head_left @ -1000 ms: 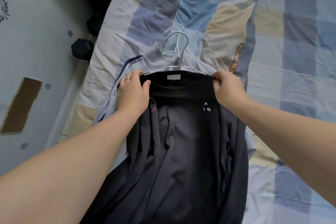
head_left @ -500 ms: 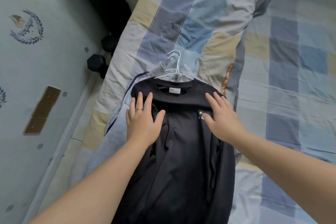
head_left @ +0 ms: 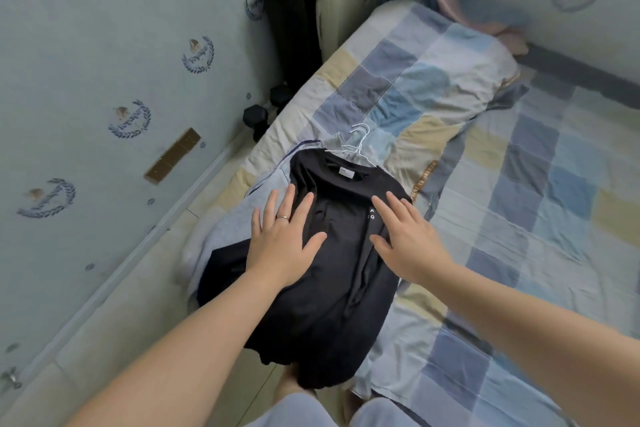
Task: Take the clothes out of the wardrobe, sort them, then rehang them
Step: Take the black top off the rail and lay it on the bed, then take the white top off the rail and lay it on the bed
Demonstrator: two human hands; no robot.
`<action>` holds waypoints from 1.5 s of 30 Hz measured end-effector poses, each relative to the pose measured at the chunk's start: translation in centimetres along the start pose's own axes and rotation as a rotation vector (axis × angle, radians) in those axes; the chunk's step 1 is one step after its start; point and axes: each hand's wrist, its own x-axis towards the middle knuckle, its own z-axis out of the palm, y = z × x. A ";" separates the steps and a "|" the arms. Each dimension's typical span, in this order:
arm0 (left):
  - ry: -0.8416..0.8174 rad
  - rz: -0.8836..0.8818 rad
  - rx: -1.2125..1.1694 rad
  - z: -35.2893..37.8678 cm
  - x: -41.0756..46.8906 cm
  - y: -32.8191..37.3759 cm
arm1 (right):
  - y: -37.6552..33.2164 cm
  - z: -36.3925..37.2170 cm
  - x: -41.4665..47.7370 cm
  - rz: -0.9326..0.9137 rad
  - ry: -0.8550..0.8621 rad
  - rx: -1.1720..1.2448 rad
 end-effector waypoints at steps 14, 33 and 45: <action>0.219 -0.429 -0.032 -5.1 -19.7 -4.5 | -14.9 -3.3 -7.5 -0.632 -0.063 -0.205; 0.504 -1.204 -0.150 3.1 -69.5 0.4 | -31.4 9.9 -40.9 -1.489 -0.193 -0.352; 0.688 -1.780 -0.022 7.7 -97.8 17.2 | -36.1 17.9 -71.0 -2.152 -0.340 -0.287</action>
